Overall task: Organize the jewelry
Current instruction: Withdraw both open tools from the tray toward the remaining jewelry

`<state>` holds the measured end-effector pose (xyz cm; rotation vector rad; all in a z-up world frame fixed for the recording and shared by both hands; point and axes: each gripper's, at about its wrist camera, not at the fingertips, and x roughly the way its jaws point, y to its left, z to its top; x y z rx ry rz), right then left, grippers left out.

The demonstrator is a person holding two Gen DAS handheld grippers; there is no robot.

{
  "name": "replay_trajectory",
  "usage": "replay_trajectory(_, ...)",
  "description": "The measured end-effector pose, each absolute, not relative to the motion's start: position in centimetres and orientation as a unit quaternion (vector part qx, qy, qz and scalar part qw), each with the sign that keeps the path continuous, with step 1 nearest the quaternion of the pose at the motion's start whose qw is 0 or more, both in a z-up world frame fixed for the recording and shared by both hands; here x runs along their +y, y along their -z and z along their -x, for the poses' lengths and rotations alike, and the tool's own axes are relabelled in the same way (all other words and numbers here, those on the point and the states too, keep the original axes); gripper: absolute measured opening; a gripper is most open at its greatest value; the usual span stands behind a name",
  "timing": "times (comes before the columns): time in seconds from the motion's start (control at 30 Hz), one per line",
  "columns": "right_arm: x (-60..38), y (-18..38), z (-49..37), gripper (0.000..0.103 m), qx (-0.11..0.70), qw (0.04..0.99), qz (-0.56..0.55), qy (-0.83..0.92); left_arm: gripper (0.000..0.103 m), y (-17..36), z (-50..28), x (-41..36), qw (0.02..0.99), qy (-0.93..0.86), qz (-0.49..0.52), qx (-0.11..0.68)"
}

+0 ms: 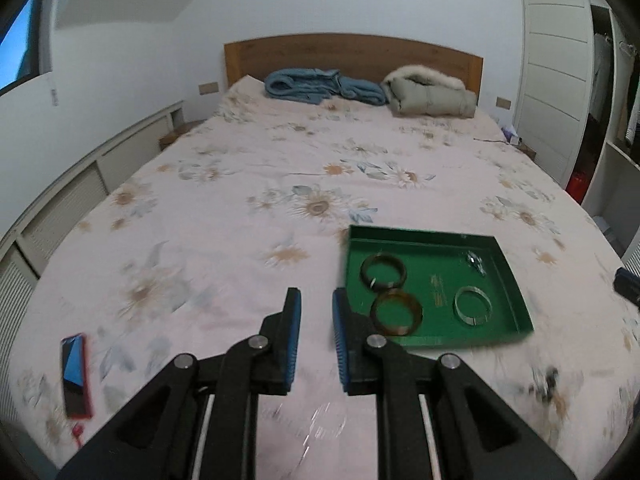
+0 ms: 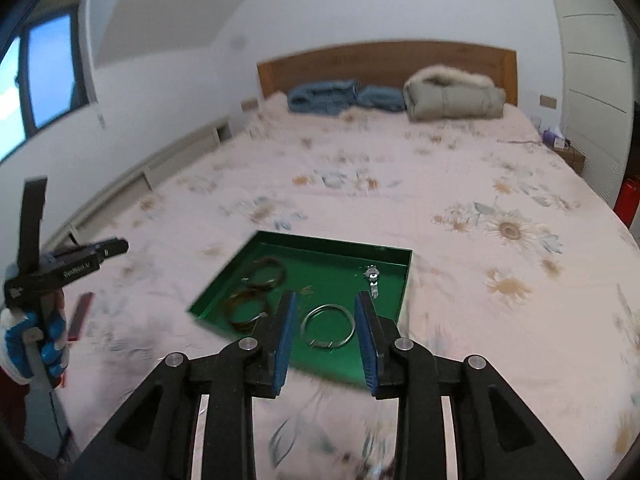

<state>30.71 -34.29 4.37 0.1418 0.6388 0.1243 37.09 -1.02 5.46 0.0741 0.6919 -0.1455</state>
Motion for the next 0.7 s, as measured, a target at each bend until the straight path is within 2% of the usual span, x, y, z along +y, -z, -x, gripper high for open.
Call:
replay_trajectory(0.23,-34.1,-5.7,-20.3,0.031,0.294,0.954,-0.042,-0.041,0.016,-5.1,-27.0,4.8,0.941,0.043,-0.046,0.332)
replay_trajectory(0.33,-34.2,-5.9,-16.9,0.031,0.287,0.956,-0.038,-0.036,0.021,-4.7,-23.9,6.8,0.942,0.032,-0.047,0.332)
replay_trajectory(0.7,-32.7,-6.1,-7.9,0.032,0.264,0.963,-0.05,-0.038,0.024,-5.0,-14.5,10.7,0.949,0.02,-0.023,0.313)
